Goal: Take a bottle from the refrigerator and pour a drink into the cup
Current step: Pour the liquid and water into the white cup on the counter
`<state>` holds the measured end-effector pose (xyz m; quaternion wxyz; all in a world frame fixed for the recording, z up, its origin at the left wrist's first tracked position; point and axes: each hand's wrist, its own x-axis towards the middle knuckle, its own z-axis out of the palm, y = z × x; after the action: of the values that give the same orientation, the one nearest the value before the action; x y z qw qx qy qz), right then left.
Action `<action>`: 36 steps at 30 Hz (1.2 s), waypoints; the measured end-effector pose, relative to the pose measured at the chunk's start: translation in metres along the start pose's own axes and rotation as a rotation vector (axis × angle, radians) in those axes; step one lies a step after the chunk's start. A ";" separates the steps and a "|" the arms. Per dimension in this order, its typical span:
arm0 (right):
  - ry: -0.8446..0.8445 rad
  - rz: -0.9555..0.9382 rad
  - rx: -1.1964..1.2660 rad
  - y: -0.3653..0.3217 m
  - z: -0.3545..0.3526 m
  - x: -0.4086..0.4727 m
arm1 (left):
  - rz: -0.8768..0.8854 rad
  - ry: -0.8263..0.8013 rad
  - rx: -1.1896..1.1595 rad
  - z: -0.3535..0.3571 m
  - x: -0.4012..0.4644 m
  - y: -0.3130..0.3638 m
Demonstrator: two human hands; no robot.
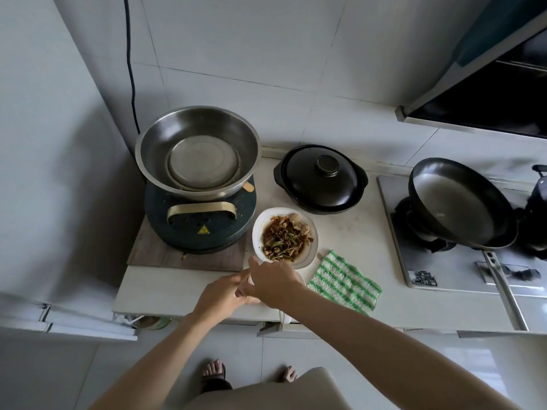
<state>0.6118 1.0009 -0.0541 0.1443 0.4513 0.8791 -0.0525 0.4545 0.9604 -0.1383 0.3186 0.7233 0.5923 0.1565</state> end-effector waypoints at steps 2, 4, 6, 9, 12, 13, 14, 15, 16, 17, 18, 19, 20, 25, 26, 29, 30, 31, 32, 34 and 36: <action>0.018 0.009 0.027 -0.003 -0.001 -0.002 | 0.008 -0.002 0.024 0.000 0.000 0.001; 0.040 0.027 0.050 -0.004 0.000 -0.004 | 0.003 -0.002 0.034 0.001 -0.001 0.000; 0.051 0.059 0.033 -0.005 -0.001 -0.006 | -0.002 0.002 0.024 0.001 0.000 0.000; 0.037 0.057 0.038 -0.003 0.002 -0.004 | 0.028 -0.003 0.024 -0.001 -0.001 0.004; 0.069 0.017 0.123 -0.001 0.003 -0.006 | 0.026 0.002 0.003 -0.003 -0.003 0.005; 0.080 0.013 0.153 0.000 0.002 -0.007 | 0.020 0.001 -0.030 -0.003 -0.003 0.005; 0.093 0.019 0.193 0.002 0.001 -0.009 | 0.014 -0.006 -0.075 -0.002 -0.003 0.004; 0.113 0.040 0.254 0.006 0.000 -0.011 | 0.012 -0.016 -0.114 -0.002 -0.002 0.005; 0.138 0.073 0.330 0.012 -0.002 -0.013 | 0.010 -0.019 -0.144 -0.002 -0.002 0.006; 0.161 0.111 0.401 0.019 -0.003 -0.017 | 0.013 -0.014 -0.161 -0.003 -0.003 0.006; 0.183 0.151 0.459 0.029 -0.002 -0.022 | 0.026 -0.002 -0.166 -0.003 -0.004 0.007; 0.200 0.188 0.497 0.039 0.000 -0.028 | 0.045 0.013 -0.163 -0.004 -0.006 0.005; 0.215 0.228 0.530 0.049 0.003 -0.035 | 0.061 0.019 -0.153 -0.006 -0.008 0.002; 0.210 0.459 0.675 0.088 0.029 -0.086 | 0.039 -0.064 -0.099 -0.020 -0.015 0.002; 0.197 0.506 0.701 0.093 0.038 -0.098 | 0.031 -0.078 -0.096 -0.021 -0.013 0.006; 0.166 0.589 0.779 0.096 0.062 -0.128 | 0.042 -0.109 -0.044 -0.030 -0.008 0.016; 0.162 0.607 0.800 0.095 0.069 -0.136 | 0.053 -0.113 -0.011 -0.033 -0.007 0.019; 0.160 0.627 0.824 0.094 0.076 -0.144 | 0.064 -0.117 0.032 -0.036 -0.005 0.023; 0.157 0.643 0.850 0.092 0.082 -0.151 | 0.081 -0.119 0.083 -0.038 -0.003 0.026; 0.138 0.662 0.901 0.088 0.093 -0.161 | 0.125 -0.111 0.199 -0.041 0.000 0.033; 0.122 0.675 0.927 0.085 0.099 -0.166 | 0.165 -0.103 0.307 -0.043 0.003 0.037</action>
<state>0.7921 0.8998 -0.0953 -0.1108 0.7251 0.5782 -0.3572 0.4573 0.9718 -0.0831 0.2205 0.8166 0.5308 0.0525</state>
